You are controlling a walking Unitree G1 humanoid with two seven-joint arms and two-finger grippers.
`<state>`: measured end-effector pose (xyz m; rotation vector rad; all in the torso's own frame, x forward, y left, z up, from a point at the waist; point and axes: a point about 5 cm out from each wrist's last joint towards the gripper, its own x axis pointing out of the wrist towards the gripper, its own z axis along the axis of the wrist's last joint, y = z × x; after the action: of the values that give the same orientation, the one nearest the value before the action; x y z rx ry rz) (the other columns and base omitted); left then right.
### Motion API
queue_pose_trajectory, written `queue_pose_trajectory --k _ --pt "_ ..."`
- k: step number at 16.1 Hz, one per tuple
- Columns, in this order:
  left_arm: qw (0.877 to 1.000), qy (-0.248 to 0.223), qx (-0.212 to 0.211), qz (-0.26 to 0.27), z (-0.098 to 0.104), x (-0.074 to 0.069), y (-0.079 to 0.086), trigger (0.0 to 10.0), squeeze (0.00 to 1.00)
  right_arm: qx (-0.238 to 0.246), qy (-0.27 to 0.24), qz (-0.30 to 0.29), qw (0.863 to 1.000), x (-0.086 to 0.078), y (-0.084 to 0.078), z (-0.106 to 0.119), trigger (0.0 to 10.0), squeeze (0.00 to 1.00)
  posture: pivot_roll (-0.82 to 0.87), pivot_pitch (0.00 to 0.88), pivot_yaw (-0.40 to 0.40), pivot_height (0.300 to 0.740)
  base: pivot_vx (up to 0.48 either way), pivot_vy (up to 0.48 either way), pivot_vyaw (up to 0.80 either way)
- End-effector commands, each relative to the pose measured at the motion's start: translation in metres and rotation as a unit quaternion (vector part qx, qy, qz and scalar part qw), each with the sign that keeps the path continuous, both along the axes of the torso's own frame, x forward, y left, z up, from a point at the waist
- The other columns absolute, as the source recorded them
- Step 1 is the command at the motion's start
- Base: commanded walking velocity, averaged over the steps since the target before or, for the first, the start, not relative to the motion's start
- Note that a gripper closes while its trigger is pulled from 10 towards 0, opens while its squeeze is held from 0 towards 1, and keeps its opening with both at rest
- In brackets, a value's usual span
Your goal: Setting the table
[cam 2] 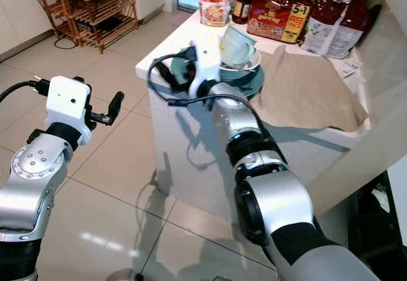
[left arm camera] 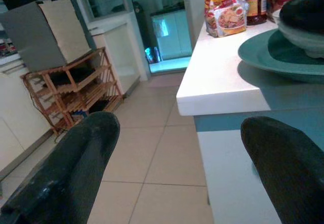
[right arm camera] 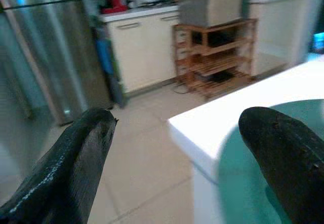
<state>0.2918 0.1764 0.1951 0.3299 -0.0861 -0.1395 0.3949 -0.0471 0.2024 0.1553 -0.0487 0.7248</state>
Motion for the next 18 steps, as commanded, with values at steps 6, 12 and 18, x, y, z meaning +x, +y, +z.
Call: queue_pose_trajectory --k 6,12,18 --pt "0.997 0.021 -0.008 -0.080 -0.001 -0.005 -0.016 10.0 0.00 -0.020 0.050 0.100 0.994 -0.012 0.016 -0.021 10.0 0.00 0.14 0.031 -0.076 0.740 0.000 0.000 0.00" --pt "0.976 0.081 0.021 -0.202 -0.014 -0.024 -0.032 10.0 0.00 -0.048 0.069 0.045 0.995 -0.006 0.001 -0.028 10.0 0.00 0.14 0.030 -0.076 0.740 0.000 0.000 0.00" --pt "0.976 0.084 0.021 -0.201 -0.013 -0.024 -0.032 10.0 0.00 -0.071 0.078 -0.041 0.994 0.002 -0.015 -0.029 10.0 0.00 0.14 0.032 -0.074 0.740 0.000 0.000 0.00"
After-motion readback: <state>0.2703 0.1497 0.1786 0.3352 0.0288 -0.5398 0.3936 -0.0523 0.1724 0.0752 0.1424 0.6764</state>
